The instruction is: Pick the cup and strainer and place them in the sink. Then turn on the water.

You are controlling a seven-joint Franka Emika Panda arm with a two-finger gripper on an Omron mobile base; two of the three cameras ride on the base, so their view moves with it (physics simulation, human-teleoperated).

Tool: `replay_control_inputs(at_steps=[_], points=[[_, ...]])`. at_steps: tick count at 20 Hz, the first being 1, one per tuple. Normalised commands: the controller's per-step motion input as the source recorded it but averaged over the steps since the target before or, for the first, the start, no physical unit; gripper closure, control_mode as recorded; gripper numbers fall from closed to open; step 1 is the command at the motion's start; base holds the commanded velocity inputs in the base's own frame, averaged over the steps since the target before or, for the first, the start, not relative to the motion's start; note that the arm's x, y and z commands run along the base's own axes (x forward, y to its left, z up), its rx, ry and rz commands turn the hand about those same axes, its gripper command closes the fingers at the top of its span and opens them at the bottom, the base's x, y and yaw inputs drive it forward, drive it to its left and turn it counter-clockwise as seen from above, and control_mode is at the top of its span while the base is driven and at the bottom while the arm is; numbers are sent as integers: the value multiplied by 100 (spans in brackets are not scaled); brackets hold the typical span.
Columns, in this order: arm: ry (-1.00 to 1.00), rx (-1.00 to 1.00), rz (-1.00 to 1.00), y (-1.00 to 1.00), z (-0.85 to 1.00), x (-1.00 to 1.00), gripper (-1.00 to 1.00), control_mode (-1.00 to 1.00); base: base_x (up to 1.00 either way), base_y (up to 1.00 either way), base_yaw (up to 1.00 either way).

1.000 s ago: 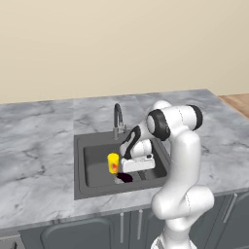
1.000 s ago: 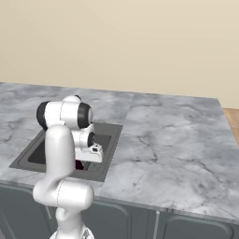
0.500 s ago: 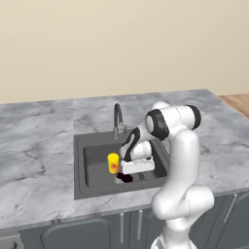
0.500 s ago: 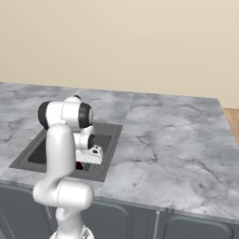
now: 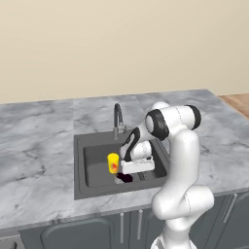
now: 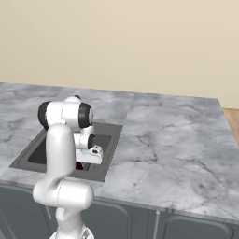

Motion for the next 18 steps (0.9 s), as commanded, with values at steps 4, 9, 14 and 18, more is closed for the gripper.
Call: replay_control_inputs(at_steps=[4, 9, 14, 18], points=[[0, 0, 0, 0, 0, 0, -100, -100, 0, 0, 0], [0, 0, 0, 0, 2, 0, -100, -100, 0, 0, 0], [0, 0, 0, 0, 12, 0, -100, -100, 0, 0, 0], [0, 0, 0, 0, 26, 0, -100, -100, 0, 0, 0]])
